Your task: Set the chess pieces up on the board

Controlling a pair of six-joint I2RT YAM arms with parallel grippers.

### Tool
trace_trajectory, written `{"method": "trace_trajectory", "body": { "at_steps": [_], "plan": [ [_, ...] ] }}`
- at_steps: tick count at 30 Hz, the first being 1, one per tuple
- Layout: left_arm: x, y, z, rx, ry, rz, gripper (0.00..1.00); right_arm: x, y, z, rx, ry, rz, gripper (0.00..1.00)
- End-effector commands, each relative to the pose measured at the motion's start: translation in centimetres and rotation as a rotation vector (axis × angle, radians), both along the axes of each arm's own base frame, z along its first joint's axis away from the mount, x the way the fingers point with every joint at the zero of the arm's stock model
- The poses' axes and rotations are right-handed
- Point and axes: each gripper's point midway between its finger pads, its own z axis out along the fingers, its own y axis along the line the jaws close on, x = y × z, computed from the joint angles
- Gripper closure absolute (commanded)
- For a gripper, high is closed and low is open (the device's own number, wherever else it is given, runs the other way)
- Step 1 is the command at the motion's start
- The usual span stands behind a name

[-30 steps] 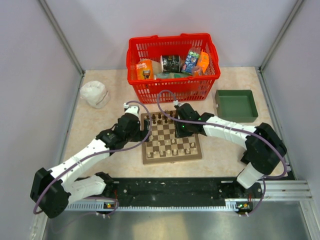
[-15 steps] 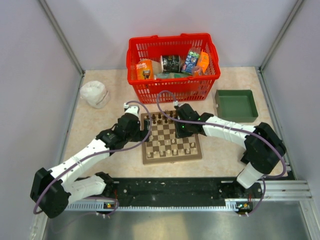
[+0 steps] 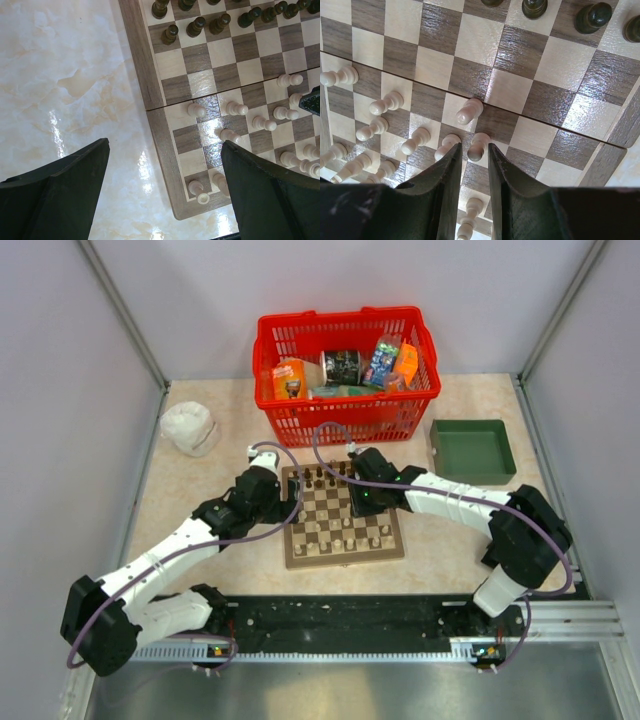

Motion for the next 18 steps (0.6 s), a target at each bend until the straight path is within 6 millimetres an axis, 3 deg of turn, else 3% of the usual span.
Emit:
{"method": "trace_trajectory", "body": {
  "at_steps": [1, 10, 13, 18],
  "plan": [
    [0.57, -0.41, 0.69, -0.023, -0.027, -0.004, 0.01, 0.25, 0.62, 0.99, 0.015, -0.028, 0.016, 0.72],
    [0.60, -0.36, 0.53, -0.017, -0.025, -0.002, 0.01, 0.05, 0.57, 0.80, 0.012, -0.021, 0.019, 0.72],
    [0.54, -0.35, 0.40, -0.016, -0.022, -0.003, 0.01, 0.13, 0.47, 0.61, 0.004, -0.020, 0.020, 0.78],
    [0.50, -0.22, 0.42, -0.013, -0.022, 0.000, 0.01, 0.20, 0.62, 0.96, 0.013, -0.026, 0.021, 0.78]
  ]
}}
